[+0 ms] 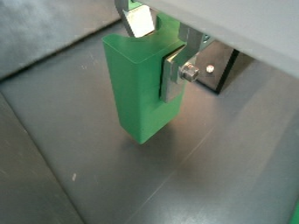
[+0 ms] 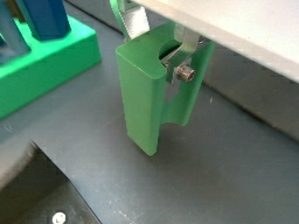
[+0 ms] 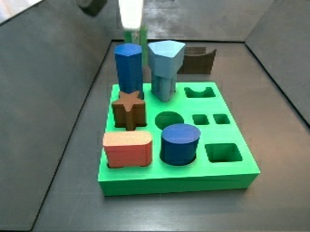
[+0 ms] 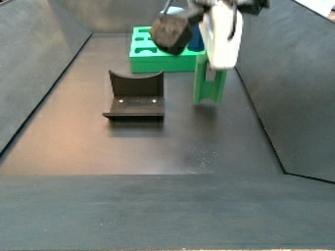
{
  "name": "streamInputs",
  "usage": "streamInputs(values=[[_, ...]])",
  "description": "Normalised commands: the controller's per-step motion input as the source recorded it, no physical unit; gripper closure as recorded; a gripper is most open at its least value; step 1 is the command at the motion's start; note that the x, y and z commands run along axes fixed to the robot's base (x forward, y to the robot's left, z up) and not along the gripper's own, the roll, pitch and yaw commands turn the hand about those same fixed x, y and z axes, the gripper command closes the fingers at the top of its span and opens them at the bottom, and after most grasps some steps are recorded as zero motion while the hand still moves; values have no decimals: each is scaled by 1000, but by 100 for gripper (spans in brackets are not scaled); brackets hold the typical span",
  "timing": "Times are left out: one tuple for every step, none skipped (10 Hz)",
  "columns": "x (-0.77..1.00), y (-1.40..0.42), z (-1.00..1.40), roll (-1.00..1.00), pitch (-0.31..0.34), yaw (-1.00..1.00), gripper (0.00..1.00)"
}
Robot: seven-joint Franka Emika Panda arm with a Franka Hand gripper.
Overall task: Pick up the arch object. Move up. Rotate the arch object. Move to above the board. Insert the arch object.
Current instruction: Rotate the arch object.
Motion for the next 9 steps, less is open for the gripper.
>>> streamInputs(values=[[14, 32, -321, -117, -64, -41, 100], [0, 0, 0, 92, -55, -42, 0], [0, 0, 1000, 79, -23, -18, 0], [-13, -1, 1000, 75, -5, -16, 0], [-26, -4, 1000, 67, 19, -12, 0], [-20, -6, 940, 57, 32, -9, 0], [-19, -7, 773, 48, 40, -4, 0], [-17, -8, 536, 36, 41, 2, 0], [-12, -7, 357, 27, 40, 4, 0]])
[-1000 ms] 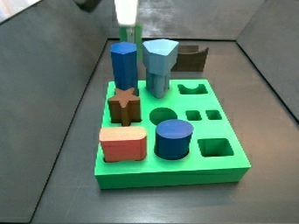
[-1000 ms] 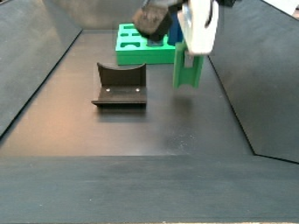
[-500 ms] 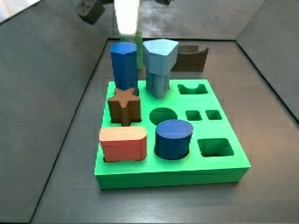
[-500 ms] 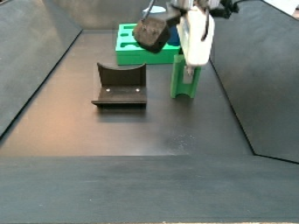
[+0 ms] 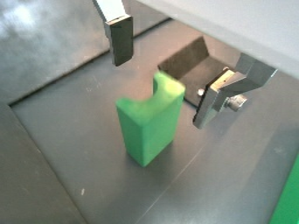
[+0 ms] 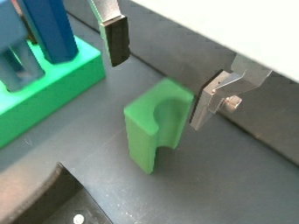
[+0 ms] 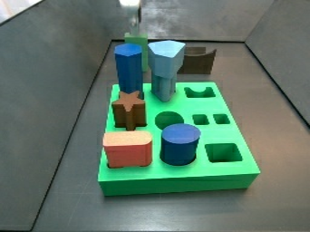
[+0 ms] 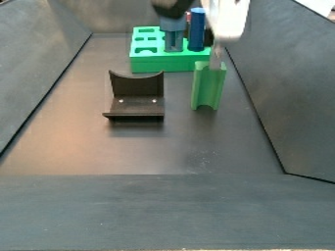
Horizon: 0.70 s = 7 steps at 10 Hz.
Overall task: Pick up the arch object. Move up. Rotate the arch object. Move to above the board. Insert the arch object.
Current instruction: Rotate the arch object.
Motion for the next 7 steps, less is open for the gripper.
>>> streamInputs(values=[[0, 83, 0, 2, 8, 1000, 0], [11, 82, -97, 2, 7, 1000, 0], [34, 57, -105, 2, 5, 1000, 0], [35, 37, -62, 2, 3, 1000, 0], [31, 20, -38, 3, 3, 1000, 0], [30, 16, -38, 3, 3, 1000, 0], [31, 11, -37, 3, 3, 1000, 0]])
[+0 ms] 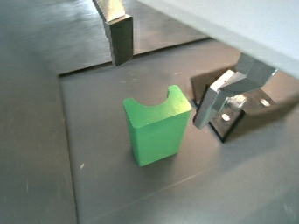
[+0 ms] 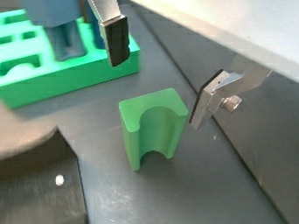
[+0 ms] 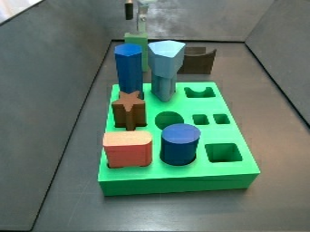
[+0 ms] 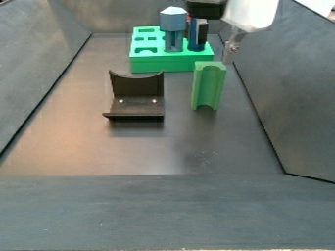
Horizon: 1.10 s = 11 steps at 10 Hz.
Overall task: Pick up the arch object. Move up. Rotate the arch object. Move to above the board. Insert the arch object.
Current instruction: Rotate the arch object.
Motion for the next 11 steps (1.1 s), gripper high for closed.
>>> streamInputs(values=[[32, 10, -35, 3, 3, 1000, 0], [33, 8, -33, 4, 3, 1000, 0], [33, 8, -31, 4, 3, 1000, 0], [32, 7, -29, 4, 3, 1000, 0], [32, 7, -28, 5, 3, 1000, 0], [31, 7, -28, 5, 3, 1000, 0], [31, 7, -27, 6, 3, 1000, 0], [31, 6, -27, 6, 3, 1000, 0], [31, 6, -27, 7, 4, 1000, 0], [31, 6, -26, 8, 4, 1000, 0], [31, 6, -26, 9, 5, 1000, 0]])
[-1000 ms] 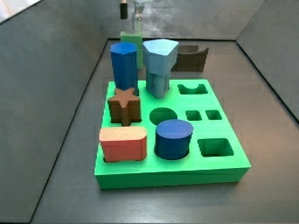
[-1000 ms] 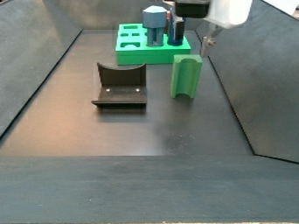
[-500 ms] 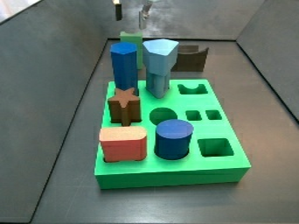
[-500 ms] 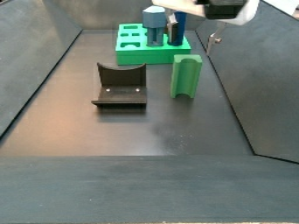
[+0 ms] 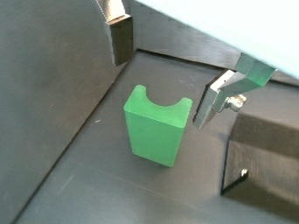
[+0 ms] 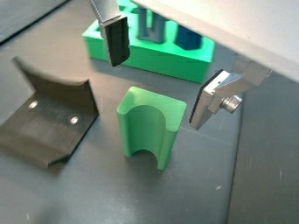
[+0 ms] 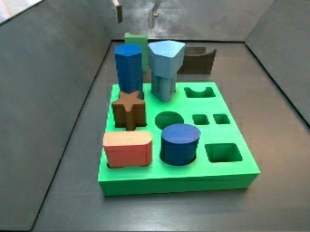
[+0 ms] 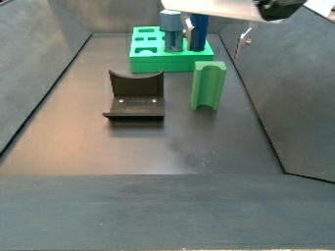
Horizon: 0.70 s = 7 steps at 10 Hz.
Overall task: Pick up the arch object. Move up. Rotate the arch object. Move to above the board. Insert the arch object.
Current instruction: Rotate the arch object.
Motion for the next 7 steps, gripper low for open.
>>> streamInputs(values=[[31, 6, -26, 10, 5, 1000, 0], [31, 6, -26, 14, 7, 1000, 0], [31, 6, -26, 16, 8, 898, 0], [31, 6, -26, 16, 8, 643, 0], [31, 6, -26, 16, 8, 427, 0], [32, 6, -25, 16, 8, 273, 0], [0, 0, -1000, 16, 8, 132, 0]])
